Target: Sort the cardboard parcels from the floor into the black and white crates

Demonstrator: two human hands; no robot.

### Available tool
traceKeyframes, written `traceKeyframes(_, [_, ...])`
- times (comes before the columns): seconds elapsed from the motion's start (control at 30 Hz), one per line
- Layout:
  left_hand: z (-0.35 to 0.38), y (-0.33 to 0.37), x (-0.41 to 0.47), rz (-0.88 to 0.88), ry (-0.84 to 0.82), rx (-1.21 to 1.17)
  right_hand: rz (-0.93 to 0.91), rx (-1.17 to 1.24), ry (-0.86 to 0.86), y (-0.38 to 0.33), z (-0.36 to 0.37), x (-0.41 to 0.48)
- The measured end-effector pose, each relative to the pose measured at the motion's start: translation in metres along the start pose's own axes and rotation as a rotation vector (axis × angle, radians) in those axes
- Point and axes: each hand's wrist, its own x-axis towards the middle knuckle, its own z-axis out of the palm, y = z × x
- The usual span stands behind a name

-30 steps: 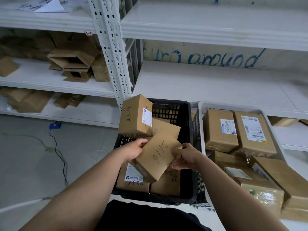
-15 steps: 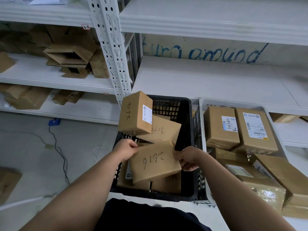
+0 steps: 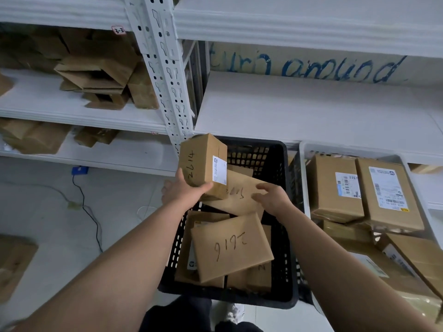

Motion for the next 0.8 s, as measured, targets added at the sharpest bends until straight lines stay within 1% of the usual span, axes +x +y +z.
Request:
traceKeyframes(0.1, [0.004,0.005,0.023,-0.011,-0.065,0.020,0.002,-0.066,-0.024,-0.005,0.007,0.015])
traceKeyframes(0.17, [0.007,0.007,0.035,-0.023,-0.106,0.001,-0.004,-0.105,-0.056,-0.007,0.013,0.025])
traceKeyframes(0.27, [0.006,0.008,0.047,-0.042,-0.149,-0.049,0.034,-0.127,-0.094,-0.005,0.022,0.042])
traceKeyframes(0.3, [0.004,0.009,0.050,-0.033,-0.139,-0.062,0.024,-0.153,-0.104,-0.006,0.025,0.047])
traceKeyframes(0.4, [-0.009,0.009,0.056,0.037,-0.060,-0.106,-0.018,-0.380,-0.187,-0.002,0.032,0.061])
traceKeyframes(0.47, [-0.018,0.009,0.061,0.114,-0.023,-0.139,-0.036,-0.538,-0.208,0.002,0.034,0.069])
traceKeyframes(0.57, [-0.027,0.009,0.064,0.177,-0.002,-0.156,-0.034,-0.645,-0.164,-0.001,0.032,0.074])
traceKeyframes(0.67, [-0.035,0.008,0.065,0.191,0.052,-0.159,-0.056,-0.830,-0.152,-0.010,0.031,0.082])
traceKeyframes(0.73, [-0.040,0.005,0.067,0.182,0.070,-0.113,-0.084,-0.950,-0.139,-0.014,0.031,0.087])
traceKeyframes(0.8, [-0.043,0.002,0.068,0.169,0.067,-0.056,-0.102,-1.021,-0.124,-0.015,0.031,0.090])
